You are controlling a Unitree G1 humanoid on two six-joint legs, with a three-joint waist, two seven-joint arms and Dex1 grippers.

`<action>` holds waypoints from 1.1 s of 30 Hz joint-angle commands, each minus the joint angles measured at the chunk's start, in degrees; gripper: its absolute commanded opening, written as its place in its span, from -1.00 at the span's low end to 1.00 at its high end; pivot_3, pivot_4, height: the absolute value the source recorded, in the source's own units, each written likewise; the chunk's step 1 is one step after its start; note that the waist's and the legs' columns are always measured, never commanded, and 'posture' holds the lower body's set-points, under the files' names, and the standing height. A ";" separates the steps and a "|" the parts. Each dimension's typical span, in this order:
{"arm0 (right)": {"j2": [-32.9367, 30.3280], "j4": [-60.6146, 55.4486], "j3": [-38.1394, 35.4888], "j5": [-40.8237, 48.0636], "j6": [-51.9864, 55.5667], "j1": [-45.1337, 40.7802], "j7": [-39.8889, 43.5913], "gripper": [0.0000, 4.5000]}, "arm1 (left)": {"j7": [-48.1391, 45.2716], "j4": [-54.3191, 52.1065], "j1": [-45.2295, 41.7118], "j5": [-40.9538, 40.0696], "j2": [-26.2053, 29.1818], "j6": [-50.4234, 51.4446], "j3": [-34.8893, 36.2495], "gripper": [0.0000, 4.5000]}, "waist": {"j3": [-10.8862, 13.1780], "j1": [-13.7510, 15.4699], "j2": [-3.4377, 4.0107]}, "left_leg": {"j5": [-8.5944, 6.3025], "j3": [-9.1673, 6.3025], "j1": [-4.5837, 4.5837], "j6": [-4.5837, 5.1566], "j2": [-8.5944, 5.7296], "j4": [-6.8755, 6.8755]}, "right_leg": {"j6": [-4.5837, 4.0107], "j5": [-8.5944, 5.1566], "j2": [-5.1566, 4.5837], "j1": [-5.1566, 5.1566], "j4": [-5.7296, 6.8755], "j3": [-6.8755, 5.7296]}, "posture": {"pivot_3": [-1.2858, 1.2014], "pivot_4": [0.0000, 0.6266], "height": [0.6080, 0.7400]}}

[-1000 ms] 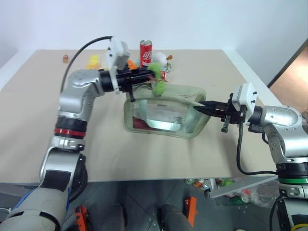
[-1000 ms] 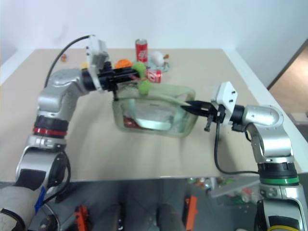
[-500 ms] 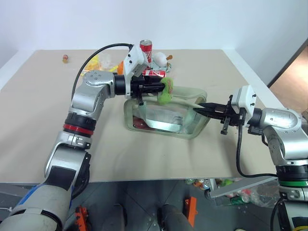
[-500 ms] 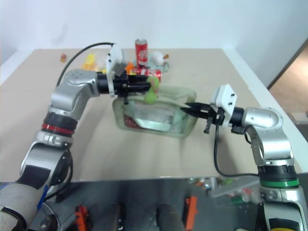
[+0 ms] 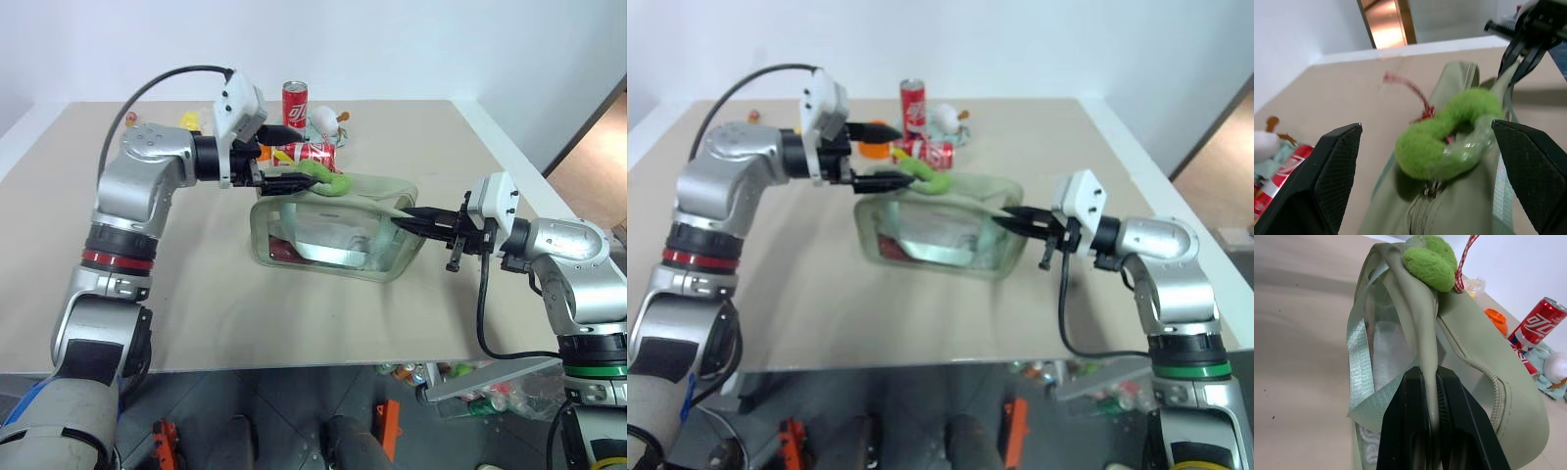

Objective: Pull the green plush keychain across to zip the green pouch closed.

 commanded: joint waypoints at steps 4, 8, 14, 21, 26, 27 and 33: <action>-0.09 0.38 -0.29 0.00 -1.28 -1.50 1.02 -1.00 | 4.92 -16.60 13.15 -5.91 6.50 9.37 7.87 0.99 | -0.01 -0.01 0.02 | 0.00 0.02 0.09 0.00 0.05 -0.05 | -0.05 0.00 0.03 0.02 0.03 0.02 | 0.03 -0.52 1.00; 0.09 0.36 -0.17 -0.04 -1.44 -1.33 1.12 -1.00 | 12.03 -20.24 22.62 -6.36 4.26 7.81 12.15 0.99 | 0.00 0.17 0.01 | 0.01 0.00 0.12 0.00 0.06 0.02 | -0.06 0.00 0.00 0.10 0.04 -0.03 | 0.03 -0.52 1.00; 0.30 1.37 0.37 -0.26 -1.59 -2.46 1.71 -1.00 | 17.82 -19.92 27.09 -5.65 -1.32 4.02 10.86 0.88 | 0.00 0.20 0.00 | 0.06 0.06 0.21 0.00 0.05 0.10 | -0.02 0.13 -0.01 0.21 0.02 0.02 | 0.03 -0.52 1.00; -0.04 1.18 0.45 -0.17 -1.00 -2.75 1.98 -1.00 | 19.62 -16.03 24.86 -4.54 -3.80 0.07 9.05 -0.11 | -0.01 0.10 0.02 | 0.07 0.11 0.26 0.01 0.05 0.03 | -0.05 0.15 0.03 0.19 0.02 0.09 | 0.03 -0.52 1.00; -1.51 -0.78 0.47 2.07 5.45 -3.45 2.67 -0.66 | 19.43 -16.59 25.23 -4.49 -3.42 0.18 8.23 -0.84 | -0.01 0.12 0.02 | 0.07 0.14 0.27 0.01 0.05 0.00 | -0.05 0.15 0.02 0.18 0.02 0.11 | 0.03 -0.52 1.00; -1.90 -1.11 0.68 1.48 4.75 -3.61 3.03 -0.52 | 19.41 -16.79 25.46 -4.46 -3.33 0.21 8.10 -1.00 | -0.01 0.14 0.02 | 0.07 0.13 0.26 0.01 0.05 0.00 | -0.05 0.15 0.02 0.18 0.02 0.11 | 0.03 -0.52 1.00; 0.13 -4.39 1.88 1.60 6.67 -11.45 -0.31 0.38 | 19.26 -19.50 26.51 -5.53 -3.27 1.83 7.18 -1.00 | 0.00 0.16 0.03 | 0.08 0.19 0.26 0.02 0.05 0.00 | -0.03 0.16 0.02 0.13 0.02 0.15 | 0.03 -0.52 1.00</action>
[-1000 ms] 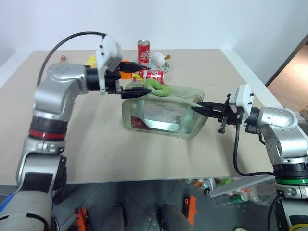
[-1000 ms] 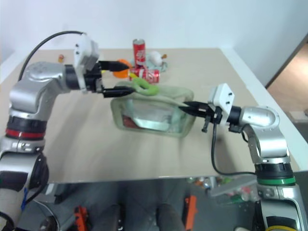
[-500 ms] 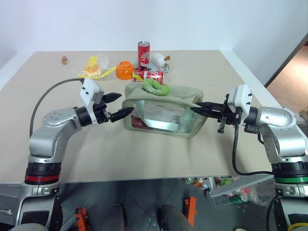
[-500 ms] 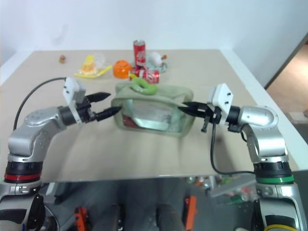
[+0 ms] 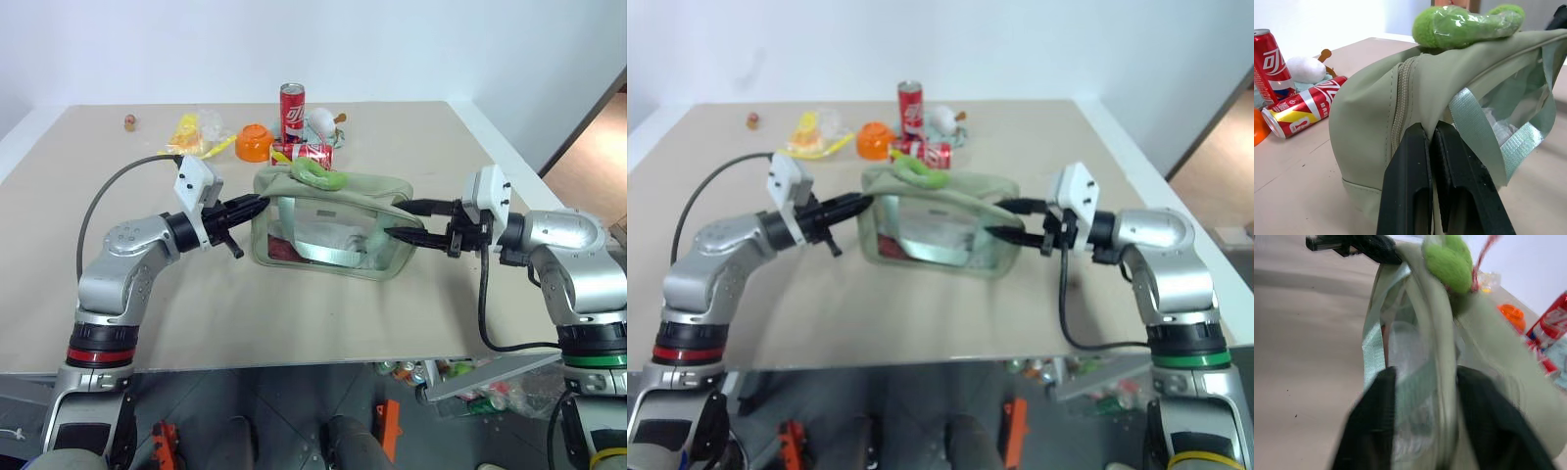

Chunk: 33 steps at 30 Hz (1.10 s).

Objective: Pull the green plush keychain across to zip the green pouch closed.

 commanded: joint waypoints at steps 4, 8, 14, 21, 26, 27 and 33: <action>5.81 -4.91 4.11 -0.42 4.85 -12.19 -4.88 0.98 | 0.94 -5.18 0.70 -2.20 -0.31 2.40 -0.61 -1.00 | 0.00 0.07 0.00 | 0.00 -0.03 -0.02 0.00 0.01 -0.02 | 0.00 -0.01 0.00 -0.01 0.00 -0.03 | 0.03 -0.52 1.00; 10.50 -0.77 6.88 -2.40 4.34 -15.71 -6.44 0.98 | 2.13 -6.91 1.27 -3.15 -0.83 3.48 -0.84 -1.00 | -0.01 0.27 -0.01 | 0.00 -0.04 -0.10 -0.01 -0.02 -0.02 | -0.03 0.00 -0.06 -0.04 -0.02 -0.07 | 0.03 -0.52 1.00; 12.66 6.56 8.05 -4.86 2.47 -16.19 -5.90 0.87 | 4.35 -9.20 1.49 -3.61 -2.09 4.40 -1.18 -1.00 | -0.01 0.76 -0.01 | 0.00 -0.04 -0.28 0.00 -0.17 0.01 | -0.12 0.07 -0.24 -0.11 -0.09 -0.10 | 0.03 -0.52 1.00; 11.58 9.78 6.91 -5.05 2.21 -14.98 -4.69 -0.17 | 5.42 -10.04 2.35 -3.52 -1.63 4.71 -1.55 -1.00 | 0.00 0.78 -0.01 | -0.01 -0.10 -0.32 0.00 -0.16 -0.04 | -0.19 0.09 -0.21 -0.18 -0.09 -0.14 | 0.03 -0.52 1.00; 11.18 7.02 4.65 -1.92 5.22 -14.12 -4.14 -0.94 | 4.98 -9.64 3.24 -2.85 -1.29 4.31 -2.36 -1.00 | 0.00 0.78 -0.01 | -0.01 -0.09 -0.32 0.00 -0.17 -0.02 | -0.17 0.08 -0.22 -0.15 -0.09 -0.14 | 0.03 -0.52 1.00; 11.05 6.38 4.33 -1.41 5.81 -13.98 -4.00 -0.99 | 4.87 -9.54 3.36 -2.56 -1.17 4.13 -2.65 -1.00 | -0.01 0.79 -0.01 | -0.01 -0.09 -0.32 0.00 -0.17 -0.02 | -0.17 0.08 -0.22 -0.15 -0.09 -0.14 | 0.03 -0.52 1.00; 9.86 4.39 2.46 0.45 7.63 -12.81 -4.05 -0.99 | 5.08 -8.39 3.07 -2.02 -1.42 3.84 -3.25 -1.00 | -0.01 0.79 -0.01 | -0.01 -0.12 -0.31 0.00 -0.17 -0.02 | -0.16 0.07 -0.21 -0.15 -0.09 -0.16 | 0.03 -0.52 1.00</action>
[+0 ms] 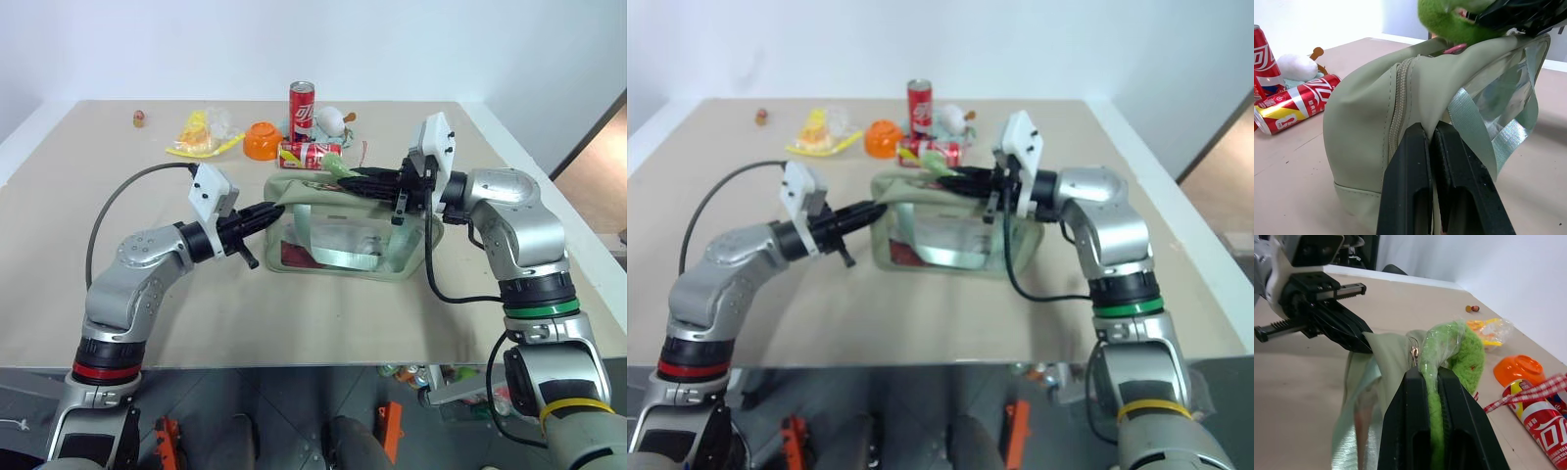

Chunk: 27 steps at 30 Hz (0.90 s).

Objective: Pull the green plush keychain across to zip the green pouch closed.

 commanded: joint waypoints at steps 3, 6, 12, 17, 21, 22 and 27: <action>-2.89 -2.93 -5.39 1.60 -0.20 1.11 -1.17 -0.99 | 0.59 0.03 0.04 0.29 0.15 -0.32 -0.16 -1.00 | 0.00 0.11 0.00 | 0.00 0.00 -0.01 0.00 -0.02 0.01 | 0.01 0.00 -0.03 0.02 0.00 0.00 | 0.03 -0.52 1.00; -4.98 -2.93 -7.55 1.22 -1.69 1.93 -1.71 -0.99 | 1.26 -0.34 0.22 -0.17 0.25 0.21 0.58 -1.00 | 0.00 0.16 0.00 | 0.00 0.01 -0.01 0.00 -0.06 0.02 | 0.02 -0.01 -0.06 0.03 -0.02 0.00 | 0.03 -0.52 1.00; -10.28 -1.01 -10.93 0.59 -5.54 2.72 -1.29 -0.99 | 4.46 -1.69 0.29 -1.24 -0.13 2.09 1.54 -1.00 | 0.00 0.13 0.00 | 0.00 0.00 -0.01 0.00 -0.06 -0.01 | 0.05 -0.03 -0.06 0.01 -0.02 0.01 | 0.03 -0.52 1.00; -15.24 3.99 -12.52 -2.69 -9.10 3.84 -2.34 -0.99 | 7.21 -3.27 0.42 -1.39 -0.52 2.32 2.09 -1.00 | 0.00 0.11 0.00 | 0.00 0.01 0.01 0.00 -0.06 0.00 | 0.10 -0.06 -0.05 0.01 -0.02 0.02 | 0.03 -0.52 1.00; -18.39 9.70 -13.23 -7.16 -11.90 5.91 -7.08 -0.99 | 10.28 -5.84 1.47 -1.19 -1.30 1.95 2.59 -1.00 | 0.00 0.12 0.00 | 0.00 0.07 0.00 0.00 -0.09 -0.01 | 0.07 -0.03 -0.10 0.01 -0.06 0.07 | 0.03 -0.52 1.00; -18.47 10.32 -13.12 -8.30 -11.92 6.78 -8.78 -0.99 | 11.13 -6.37 1.91 -1.13 -1.63 1.77 2.71 -1.00 | 0.00 0.13 0.00 | 0.00 0.08 0.00 0.00 -0.10 -0.02 | 0.06 -0.03 -0.11 0.00 -0.06 0.08 | 0.03 -0.52 1.00; -15.90 9.61 -12.63 -11.92 -10.19 11.66 -17.25 -0.99 | 14.80 -8.33 4.11 0.84 -2.14 0.82 2.48 -1.00 | 0.00 -0.20 0.00 | 0.00 0.08 0.07 0.00 -0.08 -0.07 | 0.05 -0.03 -0.06 0.01 -0.04 0.11 | 0.03 -0.52 1.00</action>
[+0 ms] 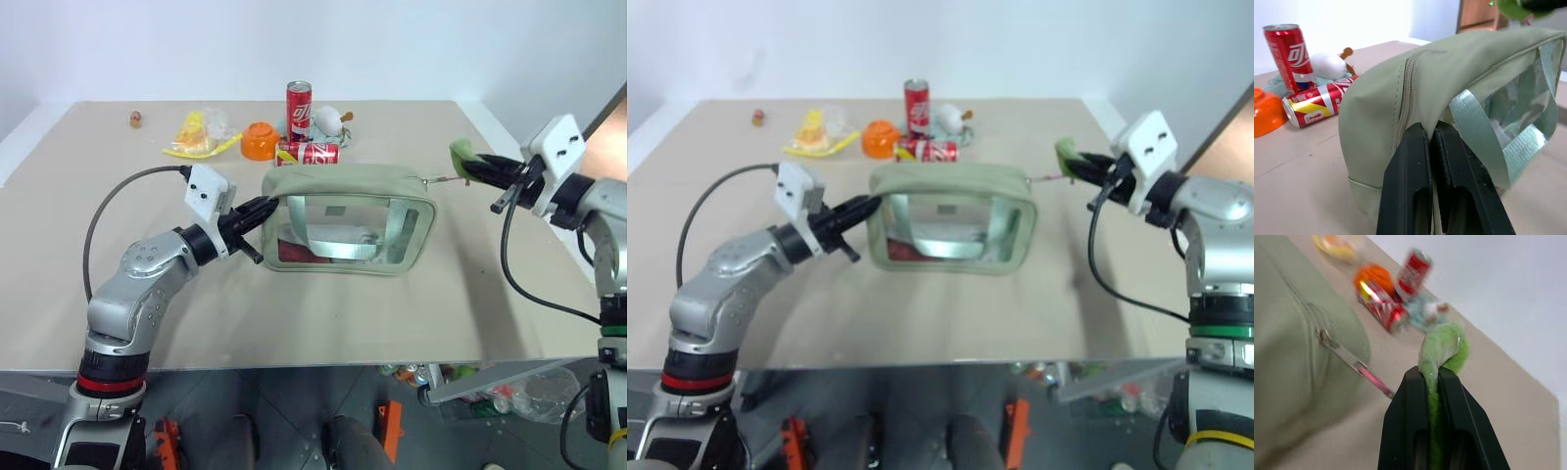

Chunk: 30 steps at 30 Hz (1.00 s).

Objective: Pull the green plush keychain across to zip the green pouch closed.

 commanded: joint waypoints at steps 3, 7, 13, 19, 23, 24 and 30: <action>4.78 -5.09 0.12 -2.41 2.66 5.04 -8.29 -0.99 | 3.31 -2.72 1.17 2.23 0.13 -1.40 1.36 -1.00 | 0.00 -0.27 0.00 | 0.02 0.00 0.02 -0.01 0.00 0.02 | 0.06 0.02 0.01 0.02 0.01 0.01 | 0.03 -0.52 1.00; 10.82 -10.91 3.68 -2.97 4.75 10.56 -10.53 -0.99 | 4.59 -3.01 1.35 3.00 -0.69 -1.34 0.69 -1.00 | -0.01 -0.66 -0.01 | 0.04 0.00 0.13 -0.01 0.04 0.03 | 0.25 -0.04 0.06 0.11 0.01 0.05 | 0.03 -0.52 1.00; 15.23 -7.39 8.12 -6.75 -1.09 13.98 -11.48 -0.99 | 6.86 -2.56 0.76 2.83 -2.89 -0.55 0.95 -1.00 | -0.02 -0.70 -0.01 | 0.08 0.10 0.19 -0.03 0.02 0.05 | 0.33 0.04 0.06 0.13 0.02 0.15 | 0.03 -0.52 1.00; 17.01 -6.92 1.75 1.39 1.39 9.87 -10.54 -0.99 | 6.71 -1.41 1.26 0.84 -3.98 -1.13 2.85 -1.00 | -0.02 -0.74 -0.01 | 0.09 0.08 0.35 -0.01 0.02 0.03 | 0.28 0.17 0.25 0.16 0.02 0.37 | 0.03 -0.52 1.00; 15.72 -11.27 -3.16 9.05 6.97 8.55 -7.95 -0.23 | 5.44 -1.15 0.53 -2.45 -4.56 -1.03 5.48 -0.24 | -0.01 -0.68 -0.02 | 0.09 0.09 0.30 0.00 0.03 0.03 | 0.30 0.18 0.25 0.13 0.01 0.38 | 0.03 -0.52 1.00; 15.22 -12.68 -4.07 10.45 8.20 8.69 -7.34 -0.10 | 5.25 -1.18 0.26 -3.46 -4.53 -0.85 6.26 -0.12 | -0.01 -0.64 -0.02 | 0.09 0.09 0.29 -0.01 0.03 0.02 | 0.32 0.17 0.25 0.13 0.00 0.39 | 0.03 -0.52 1.00; 10.93 -23.59 -10.56 19.76 16.55 12.80 -4.95 0.87 | 0.22 -2.14 0.93 -11.83 1.10 2.45 12.89 0.84 | -0.01 -0.60 -0.02 | 0.05 0.06 0.18 0.00 0.03 -0.05 | 0.35 0.06 0.24 0.03 -0.02 0.35 | 0.03 -0.52 1.00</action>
